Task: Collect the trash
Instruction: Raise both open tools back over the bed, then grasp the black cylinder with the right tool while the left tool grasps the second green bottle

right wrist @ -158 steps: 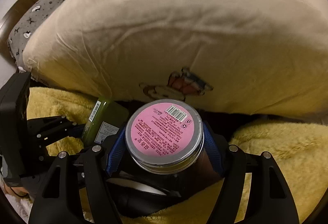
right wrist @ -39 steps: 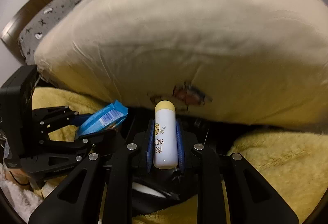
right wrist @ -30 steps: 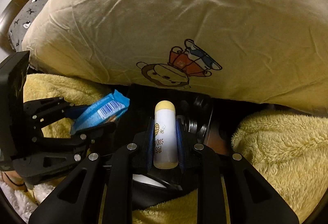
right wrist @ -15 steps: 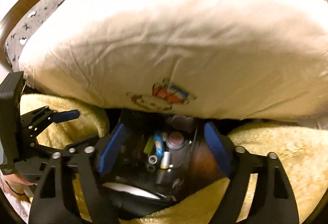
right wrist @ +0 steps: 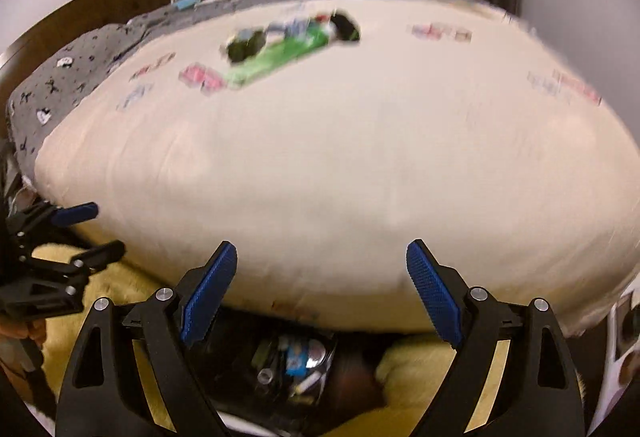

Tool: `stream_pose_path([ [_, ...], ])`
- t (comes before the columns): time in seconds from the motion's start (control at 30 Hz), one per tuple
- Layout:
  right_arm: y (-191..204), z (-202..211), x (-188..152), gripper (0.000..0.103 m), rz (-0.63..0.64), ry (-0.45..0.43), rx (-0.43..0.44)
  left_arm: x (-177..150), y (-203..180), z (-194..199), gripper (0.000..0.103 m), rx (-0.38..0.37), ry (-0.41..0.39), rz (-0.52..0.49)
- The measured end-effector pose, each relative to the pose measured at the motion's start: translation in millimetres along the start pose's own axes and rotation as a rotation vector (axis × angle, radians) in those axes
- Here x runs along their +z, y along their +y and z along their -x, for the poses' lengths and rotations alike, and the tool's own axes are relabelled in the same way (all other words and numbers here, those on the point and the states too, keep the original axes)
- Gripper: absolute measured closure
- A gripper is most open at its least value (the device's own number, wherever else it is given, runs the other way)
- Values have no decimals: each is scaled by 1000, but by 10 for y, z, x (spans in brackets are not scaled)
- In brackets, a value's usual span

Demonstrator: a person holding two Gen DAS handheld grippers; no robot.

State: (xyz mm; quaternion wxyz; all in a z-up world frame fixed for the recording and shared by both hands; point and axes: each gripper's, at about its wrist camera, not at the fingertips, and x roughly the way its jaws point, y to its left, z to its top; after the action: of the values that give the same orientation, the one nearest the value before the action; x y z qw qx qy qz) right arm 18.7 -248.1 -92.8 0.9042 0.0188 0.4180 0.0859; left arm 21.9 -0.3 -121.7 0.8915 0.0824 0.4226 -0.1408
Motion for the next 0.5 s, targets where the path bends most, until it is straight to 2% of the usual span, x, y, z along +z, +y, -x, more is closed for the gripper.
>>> stream_pose_path([
  [0.23, -168, -115, 648, 16, -2, -69, -59, 537, 141, -69, 30, -14, -77, 67],
  [0.5, -333, -451, 1286, 16, -6, -128, -77, 1190, 225, -425, 31, -23, -93, 91],
])
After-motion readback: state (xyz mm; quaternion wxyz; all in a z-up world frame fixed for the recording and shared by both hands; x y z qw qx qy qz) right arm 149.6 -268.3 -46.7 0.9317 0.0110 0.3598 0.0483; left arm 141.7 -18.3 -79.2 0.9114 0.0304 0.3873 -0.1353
